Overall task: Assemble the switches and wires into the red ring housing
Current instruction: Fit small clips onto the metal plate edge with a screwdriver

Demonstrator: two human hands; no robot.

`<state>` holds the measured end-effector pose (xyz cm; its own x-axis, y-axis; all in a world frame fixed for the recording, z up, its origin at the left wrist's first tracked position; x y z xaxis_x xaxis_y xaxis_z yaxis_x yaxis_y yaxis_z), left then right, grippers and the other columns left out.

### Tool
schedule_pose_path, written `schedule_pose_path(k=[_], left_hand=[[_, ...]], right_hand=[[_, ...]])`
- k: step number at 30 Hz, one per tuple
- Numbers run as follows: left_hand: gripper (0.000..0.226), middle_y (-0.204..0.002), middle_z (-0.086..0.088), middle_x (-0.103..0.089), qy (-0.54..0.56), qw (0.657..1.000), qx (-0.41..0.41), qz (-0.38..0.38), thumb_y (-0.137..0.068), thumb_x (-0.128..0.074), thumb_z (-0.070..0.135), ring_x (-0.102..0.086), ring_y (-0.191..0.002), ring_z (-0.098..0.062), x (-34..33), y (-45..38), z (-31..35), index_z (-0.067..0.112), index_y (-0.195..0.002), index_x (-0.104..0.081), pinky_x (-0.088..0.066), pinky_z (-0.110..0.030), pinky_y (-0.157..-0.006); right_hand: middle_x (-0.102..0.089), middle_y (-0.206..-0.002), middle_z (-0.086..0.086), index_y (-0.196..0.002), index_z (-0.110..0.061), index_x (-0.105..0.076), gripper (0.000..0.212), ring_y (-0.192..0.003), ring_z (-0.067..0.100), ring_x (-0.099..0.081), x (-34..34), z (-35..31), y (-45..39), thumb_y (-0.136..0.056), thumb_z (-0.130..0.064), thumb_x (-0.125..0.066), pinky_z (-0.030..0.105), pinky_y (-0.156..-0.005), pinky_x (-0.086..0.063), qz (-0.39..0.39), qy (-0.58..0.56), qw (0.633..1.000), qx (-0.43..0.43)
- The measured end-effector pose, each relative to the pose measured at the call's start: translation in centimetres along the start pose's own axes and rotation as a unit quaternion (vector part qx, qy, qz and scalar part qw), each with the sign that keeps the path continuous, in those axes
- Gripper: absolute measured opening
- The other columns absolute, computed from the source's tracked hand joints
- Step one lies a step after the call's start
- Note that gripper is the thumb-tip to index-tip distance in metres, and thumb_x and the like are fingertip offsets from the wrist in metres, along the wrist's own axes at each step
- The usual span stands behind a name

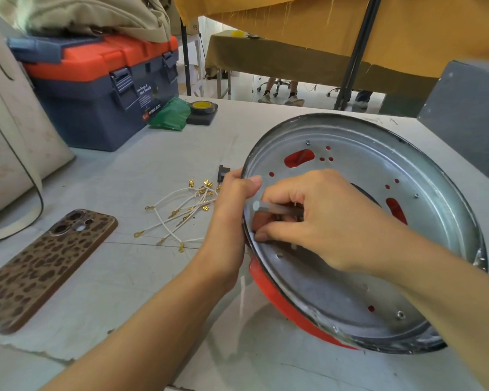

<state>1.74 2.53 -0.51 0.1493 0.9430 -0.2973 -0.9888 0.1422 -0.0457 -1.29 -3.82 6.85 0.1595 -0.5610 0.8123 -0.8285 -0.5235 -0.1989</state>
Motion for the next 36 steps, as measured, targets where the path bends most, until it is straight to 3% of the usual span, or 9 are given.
schedule_pose_path(k=[3, 5, 7, 9, 11, 15, 23, 30, 36], left_hand=[[0.054, -0.081, -0.017, -0.054, -0.001, 1.0, 0.015, -0.017, -0.077, -0.046, 0.042, -0.055, -0.072, -0.023, -0.3, 0.0, -0.5, -0.008, -0.096, -0.053, -0.045, -0.027, -0.061], [0.042, -0.063, -0.01, -0.057, 0.004, 0.999, 0.024, -0.031, -0.085, -0.044, 0.039, -0.057, -0.058, -0.016, -0.5, 0.1, -0.8, 0.001, -0.074, -0.057, -0.046, -0.022, -0.052], [0.048, -0.049, -0.002, -0.056, 0.009, 0.998, 0.029, -0.048, -0.089, -0.037, 0.036, -0.054, -0.047, -0.012, -0.9, 0.1, -1.0, 0.014, -0.053, -0.059, -0.044, -0.019, -0.046], [0.055, -0.044, 0.002, -0.055, 0.006, 0.998, 0.031, -0.057, -0.09, -0.034, 0.035, -0.053, -0.043, -0.009, -1.1, 0.1, -1.1, 0.02, -0.044, -0.059, -0.043, -0.018, -0.044], [0.055, -0.045, 0.003, -0.056, 0.004, 0.997, 0.03, -0.065, -0.091, -0.033, 0.034, -0.053, -0.043, -0.009, -1.2, 0.1, -1.0, 0.02, -0.044, -0.06, -0.043, -0.018, -0.044], [0.048, -0.049, 0.001, -0.056, -0.003, 0.997, 0.03, -0.067, -0.088, -0.037, 0.035, -0.052, -0.047, -0.01, -1.3, 0.1, -1.0, 0.021, -0.047, -0.06, -0.043, -0.02, -0.047], [0.053, -0.05, 0.001, -0.057, 0.0, 0.996, 0.052, -0.077, -0.09, -0.033, 0.032, -0.054, -0.047, -0.009, -1.6, 0.3, -1.2, 0.021, -0.047, -0.063, -0.046, -0.02, -0.047], [0.045, -0.054, -0.003, -0.06, 0.026, 0.993, 0.082, -0.083, -0.087, -0.037, 0.031, -0.057, -0.049, -0.012, -1.8, 0.5, -1.8, 0.017, -0.053, -0.064, -0.047, -0.018, -0.047], [0.04, -0.058, -0.006, -0.059, 0.001, 0.991, 0.119, -0.059, -0.085, -0.04, 0.034, -0.054, -0.053, -0.016, -1.2, 0.7, -2.9, 0.015, -0.058, -0.062, -0.042, -0.025, -0.052]], right_hand=[[-0.064, -0.066, 0.001, -0.07, -0.014, -0.069, 0.01, -0.066, 0.012, -0.058, -0.2, 0.3, 0.0, -0.078, -0.019, -0.073, 0.029, -0.063, -0.045, -0.014, -0.005, 1.0, -0.006], [-0.067, -0.068, 0.0, -0.071, -0.016, -0.069, 0.008, -0.067, 0.011, -0.061, -0.4, 0.5, -0.1, -0.078, -0.017, -0.073, 0.034, -0.066, -0.048, -0.03, -0.005, 0.999, -0.012], [-0.068, -0.07, -0.001, -0.067, -0.021, -0.068, 0.013, -0.067, 0.009, -0.062, -0.5, 0.7, -0.1, -0.078, -0.016, -0.073, 0.031, -0.065, -0.048, -0.046, -0.013, 0.999, -0.016], [-0.068, -0.066, -0.009, -0.056, -0.029, -0.06, 0.03, -0.062, 0.004, -0.061, -0.5, 0.7, -0.1, -0.078, -0.015, -0.074, 0.02, -0.058, -0.046, -0.057, -0.023, 0.998, -0.013], [-0.059, -0.054, -0.017, -0.046, -0.033, -0.052, 0.043, -0.055, 0.001, -0.054, -0.6, 0.7, -0.1, -0.077, -0.013, -0.074, 0.011, -0.054, -0.04, -0.062, -0.017, 0.998, -0.011], [-0.051, -0.049, -0.023, -0.047, -0.042, -0.052, 0.046, -0.055, 0.0, -0.05, -0.7, 0.6, -0.4, -0.077, -0.016, -0.074, 0.01, -0.055, -0.035, -0.063, 0.017, 0.998, -0.001], [-0.06, -0.064, -0.008, -0.066, -0.026, -0.064, 0.017, -0.064, 0.007, -0.055, -0.8, 0.8, -0.3, -0.077, -0.017, -0.073, 0.017, -0.058, -0.041, -0.067, 0.029, 0.997, 0.009], [-0.062, -0.067, -0.009, -0.065, -0.027, -0.063, 0.019, -0.064, 0.005, -0.055, -1.3, 1.2, -0.3, -0.076, -0.016, -0.074, 0.016, -0.059, -0.04, -0.095, 0.011, 0.995, 0.007], [-0.065, -0.068, -0.007, -0.069, -0.023, -0.068, 0.01, -0.065, 0.004, -0.056, -1.7, 2.1, -0.3, -0.075, -0.019, -0.076, 0.017, -0.059, -0.042, -0.092, 0.006, 0.995, -0.022]])
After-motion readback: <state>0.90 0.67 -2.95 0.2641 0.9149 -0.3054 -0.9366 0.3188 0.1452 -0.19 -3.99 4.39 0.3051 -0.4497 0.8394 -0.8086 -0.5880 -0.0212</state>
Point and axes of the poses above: each hand's wrist, its own y-axis away from the middle knuckle, its own x-axis out of the back of the hand, z = x × y, the point moved 9 cm from there along -y, towards the middle knuckle
